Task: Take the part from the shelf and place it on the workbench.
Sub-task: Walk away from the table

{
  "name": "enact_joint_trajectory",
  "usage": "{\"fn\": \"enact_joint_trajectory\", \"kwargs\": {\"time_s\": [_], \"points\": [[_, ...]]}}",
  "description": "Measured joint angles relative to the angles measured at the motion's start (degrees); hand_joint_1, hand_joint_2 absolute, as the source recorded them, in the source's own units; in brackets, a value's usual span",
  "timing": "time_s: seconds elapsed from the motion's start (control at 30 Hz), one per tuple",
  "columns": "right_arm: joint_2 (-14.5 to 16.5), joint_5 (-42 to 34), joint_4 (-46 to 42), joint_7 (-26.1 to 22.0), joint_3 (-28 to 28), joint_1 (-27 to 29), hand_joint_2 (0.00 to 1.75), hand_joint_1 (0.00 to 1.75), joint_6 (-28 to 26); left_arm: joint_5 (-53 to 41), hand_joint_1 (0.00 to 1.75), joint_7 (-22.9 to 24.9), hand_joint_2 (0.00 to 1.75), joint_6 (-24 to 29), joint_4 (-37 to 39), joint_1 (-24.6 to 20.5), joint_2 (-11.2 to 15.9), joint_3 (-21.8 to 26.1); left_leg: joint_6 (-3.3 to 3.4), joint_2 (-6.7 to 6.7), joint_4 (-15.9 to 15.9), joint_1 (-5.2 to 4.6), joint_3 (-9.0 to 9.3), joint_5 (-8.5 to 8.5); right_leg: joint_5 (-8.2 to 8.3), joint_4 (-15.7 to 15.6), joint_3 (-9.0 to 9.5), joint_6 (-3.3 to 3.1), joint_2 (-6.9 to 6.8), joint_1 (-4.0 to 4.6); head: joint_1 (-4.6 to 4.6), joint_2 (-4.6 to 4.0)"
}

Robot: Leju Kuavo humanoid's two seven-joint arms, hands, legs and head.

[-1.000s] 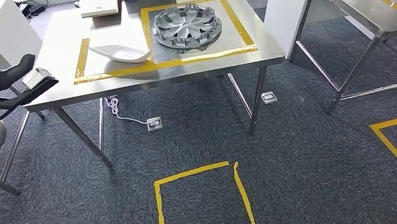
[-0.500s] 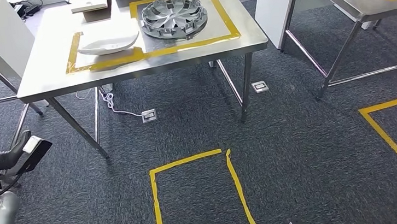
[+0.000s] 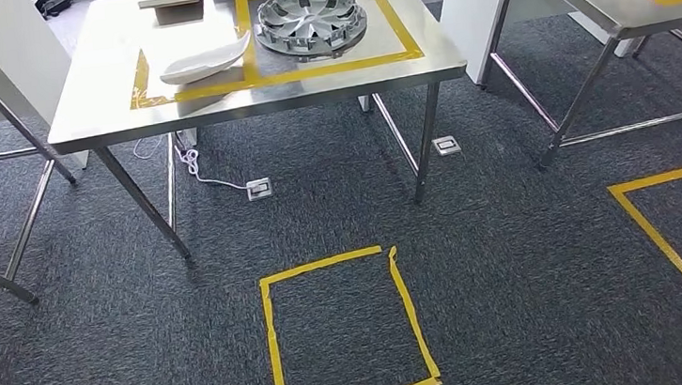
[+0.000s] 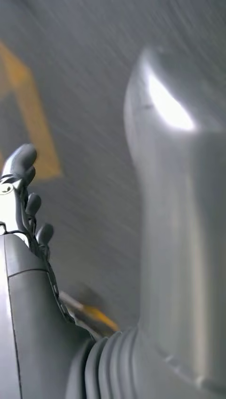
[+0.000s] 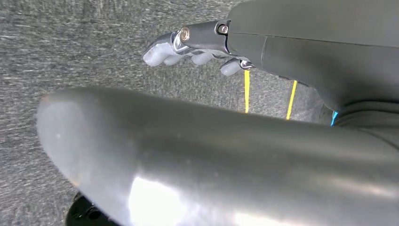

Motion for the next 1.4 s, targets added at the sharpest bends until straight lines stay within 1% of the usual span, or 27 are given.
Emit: {"fn": "enact_joint_trajectory", "kwargs": {"time_s": [0.03,0.07,0.13,0.2,0.23,0.27,0.33,0.37,0.4,0.53,0.73,0.97,1.27,1.3,1.4], "points": [[-0.11,0.12,0.0,0.2,0.0,0.01,0.0,0.0,0.13,1.49,0.0,1.1,1.75,-1.19,0.76,2.12,-0.9,2.0,0.21,0.01,0.1,-0.06,-0.02,0.08,0.51,-0.09,-0.04,-0.46,0.03,0.03,-0.01,0.0],[-0.25,0.19,0.0,0.34,0.01,0.01,0.0,0.0,0.17,2.38,0.0,1.65,1.75,-1.82,1.39,3.95,-1.63,3.72,0.41,-0.02,0.23,-0.1,-0.12,0.16,0.84,-0.14,-0.1,-0.63,0.04,0.05,0.01,0.0],[-0.46,0.26,0.0,0.49,0.01,-0.01,0.87,0.0,0.18,2.88,0.0,2.17,1.75,-2.38,2.29,6.36,-2.69,6.17,0.66,-0.21,0.53,-0.12,-0.51,0.28,1.32,-0.21,-0.24,-0.54,-0.05,0.1,0.07,0.0],[-0.6,0.31,0.0,0.51,0.01,-0.08,1.75,0.0,0.16,3.0,0.0,3.35,1.75,-2.79,2.88,7.44,-3.14,7.89,0.82,-0.41,0.7,-0.18,-0.83,0.33,1.5,-0.32,-0.26,-0.06,-0.21,0.03,0.09,0.0],[-0.62,0.39,0.0,0.57,0.01,-0.12,1.75,0.0,0.16,3.17,0.0,4.8,1.75,-2.93,3.14,7.79,-3.36,8.7,0.89,-0.44,0.75,-0.23,-0.93,0.31,1.54,-0.4,-0.22,0.4,-0.26,-0.05,0.09,0.0],[-0.62,0.53,0.0,0.66,0.01,-0.16,1.75,0.0,0.15,3.47,0.0,6.64,1.75,-2.99,3.38,8.16,-3.64,9.52,0.96,-0.44,0.79,-0.29,-1.04,0.28,1.56,-0.5,-0.16,1.16,-0.28,-0.16,0.09,0.0],[-0.62,0.85,0.0,1.13,0.02,-0.19,1.75,0.0,0.12,4.7,0.0,10.6,1.75,-2.72,3.81,9.11,-4.57,11.13,1.12,-0.33,0.92,-0.42,-1.2,0.17,1.51,-0.66,-0.06,3.05,-0.24,-0.41,0.07,0.0],[-0.64,0.88,-0.01,1.53,0.16,-0.13,1.75,0.0,0.07,5.71,0.0,11.8,1.75,-2.45,3.93,9.7,-5.23,11.97,1.17,-0.27,0.99,-0.46,-1.27,0.14,1.49,-0.7,-0.05,3.76,-0.22,-0.5,0.06,0.0],[-0.69,0.63,-0.03,1.96,0.51,-0.01,1.75,0.0,-0.03,6.78,0.0,12.49,1.75,-2.22,4.01,10.33,-5.89,12.6,1.2,-0.25,1.03,-0.48,-1.29,0.12,1.46,-0.71,-0.06,4.1,-0.2,-0.54,0.05,0.0],[-1.01,-2.77,-0.46,2.54,3.71,0.52,1.75,0.0,-0.69,10.58,0.0,12.45,1.75,-2.23,4.01,12.38,-8.03,13.29,1.19,-0.27,1.04,-0.44,-1.33,0.14,1.47,-0.69,-0.13,4.17,-0.22,-0.5,0.06,0.0],[-1.67,-9.96,-1.75,2.37,10.71,1.84,1.75,0.0,-1.97,15.79,0.0,10.87,1.75,-3.61,3.32,14.02,-8.87,11.3,1.06,-0.29,1.03,-0.4,-1.35,0.23,1.48,-0.5,-0.24,4.14,-0.22,-0.47,0.05,0.0],[-2.26,-18.27,-3.23,1.65,19.26,3.53,1.75,0.0,-3.34,21.73,0.0,8.99,1.75,-5.38,2.02,15.64,-9.18,6.4,0.94,-0.3,1.03,-0.39,-1.36,0.32,1.53,-0.4,-0.3,4.07,-0.22,-0.46,0.05,0.0],[-3.02,-29.11,-5.37,1.31,31.21,5.9,1.75,0.0,-5.15,29.48,0.0,6.54,1.75,-7.74,-0.05,17.78,-9.2,-1.65,0.87,-0.31,1.03,-0.38,-1.37,0.36,1.55,-0.37,-0.33,4.03,-0.22,-0.46,0.07,0.0],[-3.1,-30.3,-5.6,1.24,32.51,6.16,1.75,0.0,-5.32,30.31,0.0,6.28,1.31,-7.99,-0.29,18.01,-9.2,-2.58,0.87,-0.31,1.03,-0.38,-1.37,0.37,1.55,-0.37,-0.33,4.03,-0.22,-0.46,0.07,0.0],[-3.37,-33.95,-6.3,0.89,36.52,6.95,0.44,0.0,-5.87,32.87,0.0,5.46,0.0,-8.77,-1.03,18.74,-9.2,-5.5,0.87,-0.31,1.03,-0.38,-1.37,0.37,1.55,-0.36,-0.33,4.03,-0.22,-0.46,0.06,0.0]]}}
